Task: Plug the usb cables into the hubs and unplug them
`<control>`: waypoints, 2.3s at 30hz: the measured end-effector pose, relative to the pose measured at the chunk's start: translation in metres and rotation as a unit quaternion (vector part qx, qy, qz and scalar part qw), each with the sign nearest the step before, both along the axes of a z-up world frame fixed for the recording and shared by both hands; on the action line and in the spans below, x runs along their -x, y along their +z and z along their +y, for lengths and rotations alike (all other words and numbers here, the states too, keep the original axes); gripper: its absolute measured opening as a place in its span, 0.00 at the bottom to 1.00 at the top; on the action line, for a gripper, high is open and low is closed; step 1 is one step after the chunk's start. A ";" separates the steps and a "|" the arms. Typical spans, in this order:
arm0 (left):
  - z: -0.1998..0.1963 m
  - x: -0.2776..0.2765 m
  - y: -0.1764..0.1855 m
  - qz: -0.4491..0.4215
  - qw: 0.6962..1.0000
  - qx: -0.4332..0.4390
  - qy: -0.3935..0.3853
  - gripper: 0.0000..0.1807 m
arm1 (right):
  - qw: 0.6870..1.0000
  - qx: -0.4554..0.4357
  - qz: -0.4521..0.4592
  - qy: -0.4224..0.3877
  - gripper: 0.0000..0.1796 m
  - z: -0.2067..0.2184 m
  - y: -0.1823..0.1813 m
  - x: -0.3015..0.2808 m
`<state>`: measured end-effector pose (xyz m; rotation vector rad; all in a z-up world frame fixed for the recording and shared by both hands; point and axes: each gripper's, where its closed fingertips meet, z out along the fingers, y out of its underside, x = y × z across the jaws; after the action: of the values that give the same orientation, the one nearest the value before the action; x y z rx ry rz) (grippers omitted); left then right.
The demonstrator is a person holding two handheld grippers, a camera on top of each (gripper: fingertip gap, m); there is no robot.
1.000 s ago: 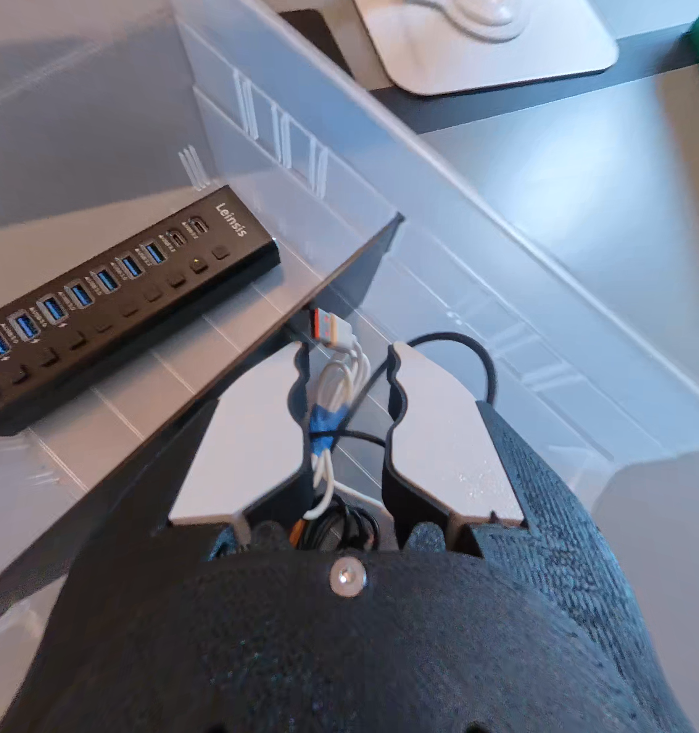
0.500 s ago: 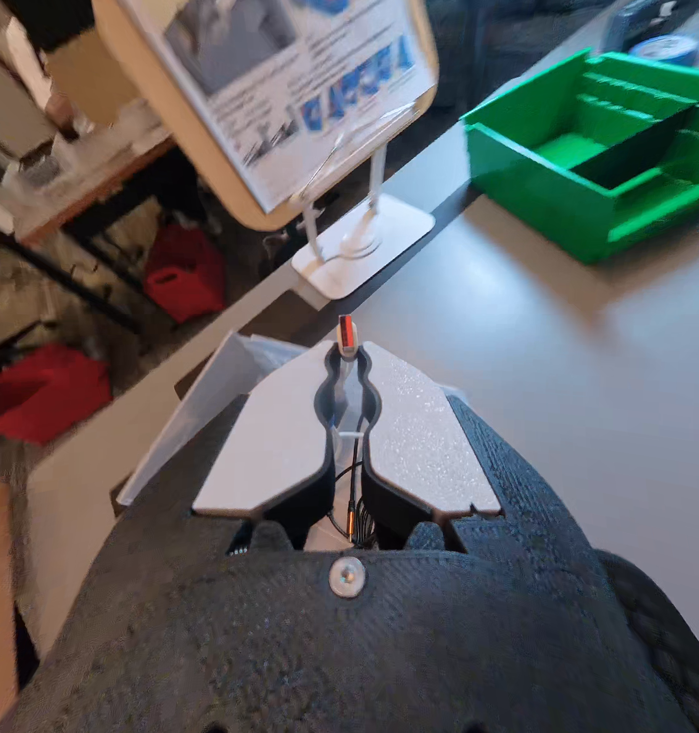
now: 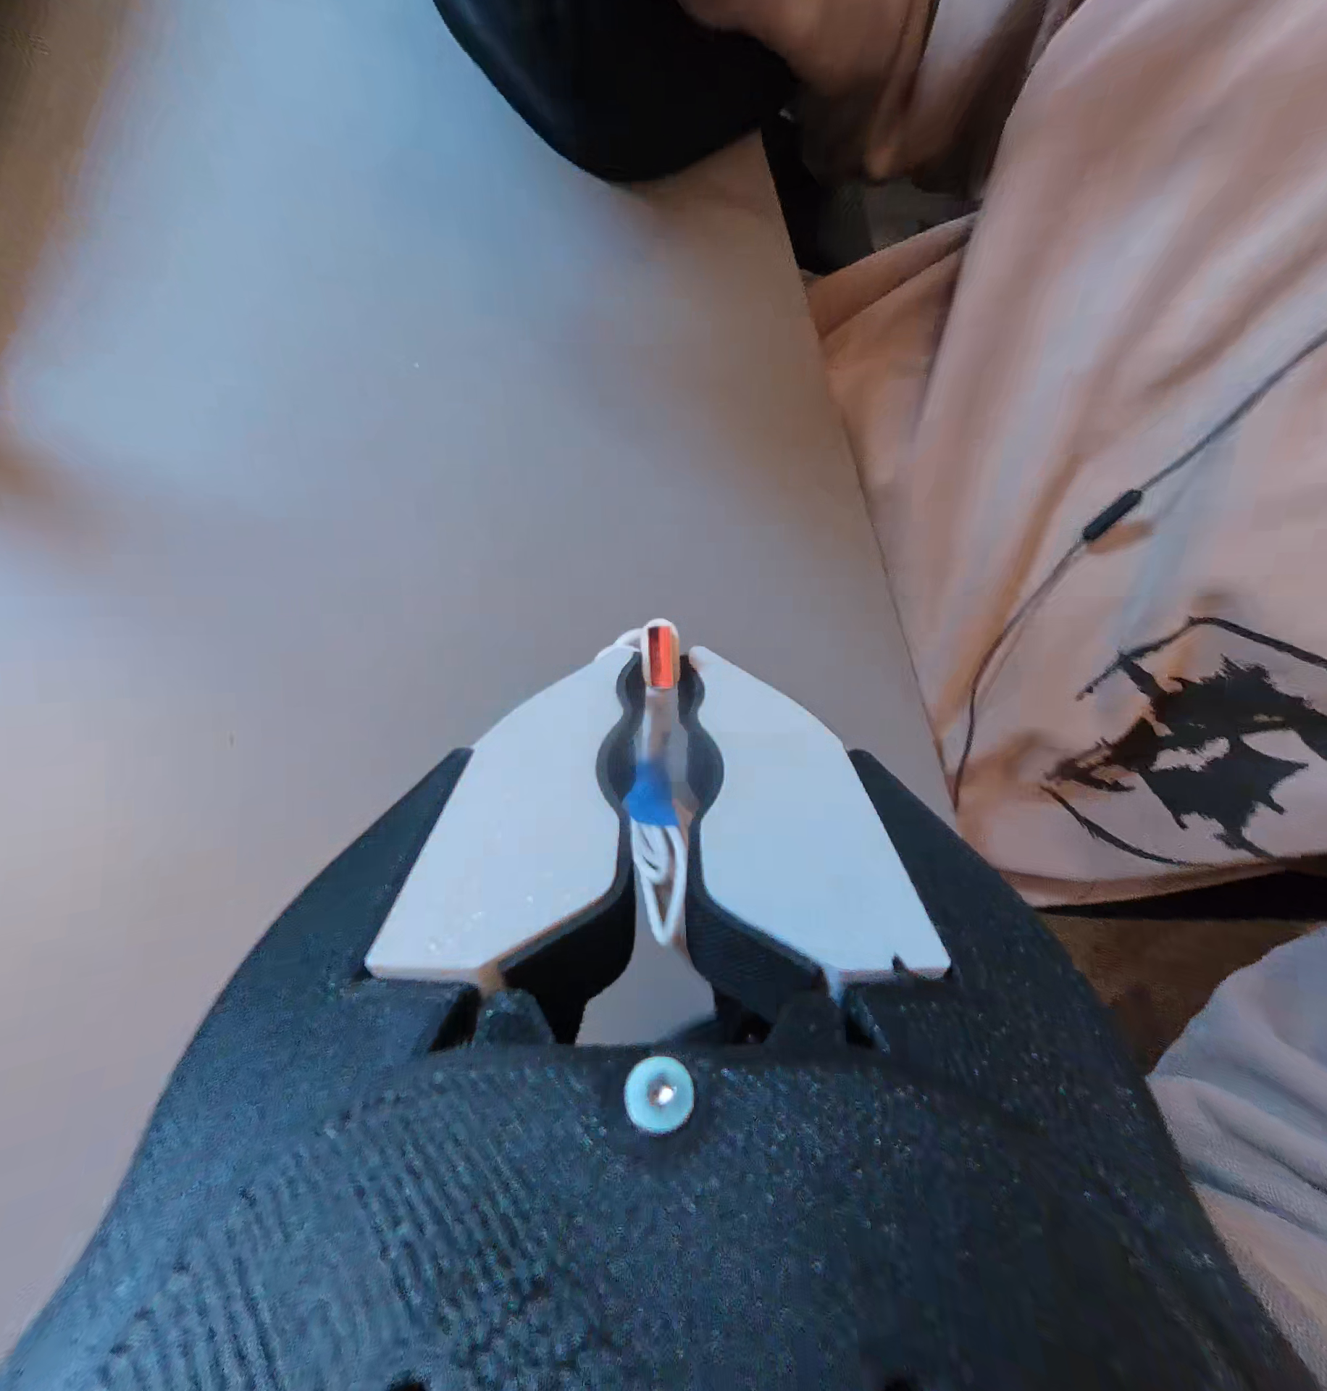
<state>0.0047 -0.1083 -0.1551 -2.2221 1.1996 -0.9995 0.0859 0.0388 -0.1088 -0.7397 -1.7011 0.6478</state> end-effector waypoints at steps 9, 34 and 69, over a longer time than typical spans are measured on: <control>0.073 -0.018 -0.047 0.023 0.996 -0.041 0.082 0.11 | 0.997 -0.069 -0.019 0.000 0.06 -0.004 -0.019 0.003; 0.063 -0.021 -0.054 0.220 0.964 -0.136 0.062 0.20 | 0.995 -0.072 0.002 -0.062 0.06 0.019 -0.011 -0.001; 0.088 0.129 0.040 0.480 0.721 -0.362 0.344 0.04 | 0.991 -0.092 -0.032 -0.095 0.06 0.033 -0.026 0.001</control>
<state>-0.1247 -0.0200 -0.1154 -2.1205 0.6910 0.9123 0.0848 0.0720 -0.1345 -0.7856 -1.6986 0.3333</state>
